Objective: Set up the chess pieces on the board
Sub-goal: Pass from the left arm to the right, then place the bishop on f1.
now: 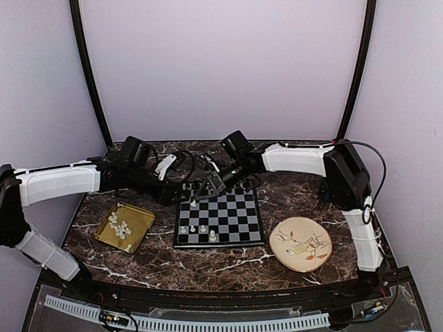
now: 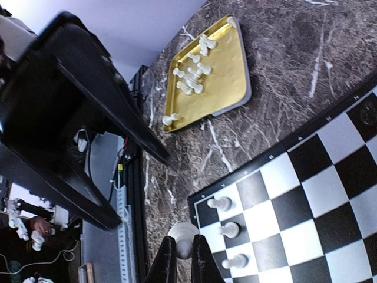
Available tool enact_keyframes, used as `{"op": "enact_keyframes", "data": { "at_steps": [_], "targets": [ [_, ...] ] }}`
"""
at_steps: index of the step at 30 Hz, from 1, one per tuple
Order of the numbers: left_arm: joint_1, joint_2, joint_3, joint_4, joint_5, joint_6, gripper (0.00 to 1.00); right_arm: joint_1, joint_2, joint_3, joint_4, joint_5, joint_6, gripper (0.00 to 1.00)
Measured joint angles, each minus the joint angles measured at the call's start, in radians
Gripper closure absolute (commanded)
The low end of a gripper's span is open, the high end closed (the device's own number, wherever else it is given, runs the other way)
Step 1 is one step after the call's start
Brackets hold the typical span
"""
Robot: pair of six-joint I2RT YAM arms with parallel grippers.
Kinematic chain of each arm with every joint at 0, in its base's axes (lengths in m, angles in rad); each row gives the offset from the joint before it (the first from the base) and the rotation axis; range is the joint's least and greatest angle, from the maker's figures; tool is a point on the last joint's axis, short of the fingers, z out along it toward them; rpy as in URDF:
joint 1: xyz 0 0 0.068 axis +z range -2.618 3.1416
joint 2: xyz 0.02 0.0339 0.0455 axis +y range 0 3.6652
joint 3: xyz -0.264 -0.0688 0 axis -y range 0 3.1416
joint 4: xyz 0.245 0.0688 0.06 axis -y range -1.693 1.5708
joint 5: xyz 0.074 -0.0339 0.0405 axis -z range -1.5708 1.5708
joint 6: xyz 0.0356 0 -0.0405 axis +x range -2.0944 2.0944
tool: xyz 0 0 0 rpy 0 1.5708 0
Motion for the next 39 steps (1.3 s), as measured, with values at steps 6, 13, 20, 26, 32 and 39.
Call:
{"op": "enact_keyframes", "data": {
  "at_steps": [6, 13, 20, 26, 32, 39],
  "targets": [
    [0.035, -0.107, -0.013, 0.028, -0.009, 0.002, 0.36, -0.019, -0.117, -0.154, -0.044, 0.137, -0.177, 1.0],
    [0.079, -0.178, -0.006, 0.128, -0.098, -0.105, 0.01, -0.024, -0.29, -0.333, -0.047, 0.293, -0.362, 1.0],
    [0.079, -0.173, 0.029, 0.292, -0.214, -0.181, 0.01, 0.014, -0.391, -0.458, -0.047, 0.43, -0.519, 1.0],
    [0.135, -0.182, -0.025, 0.412, -0.29, -0.19, 0.01, 0.113, -0.443, -0.544, -0.047, 0.546, -0.645, 1.0],
    [0.164, -0.196, -0.091, 0.454, -0.299, -0.189, 0.01, 0.168, -0.45, -0.602, -0.048, 0.613, -0.713, 1.0],
    [0.174, -0.147, -0.084, 0.455, -0.24, -0.164, 0.01, 0.183, -0.45, -0.623, -0.043, 0.671, -0.745, 1.0]
  ]
}}
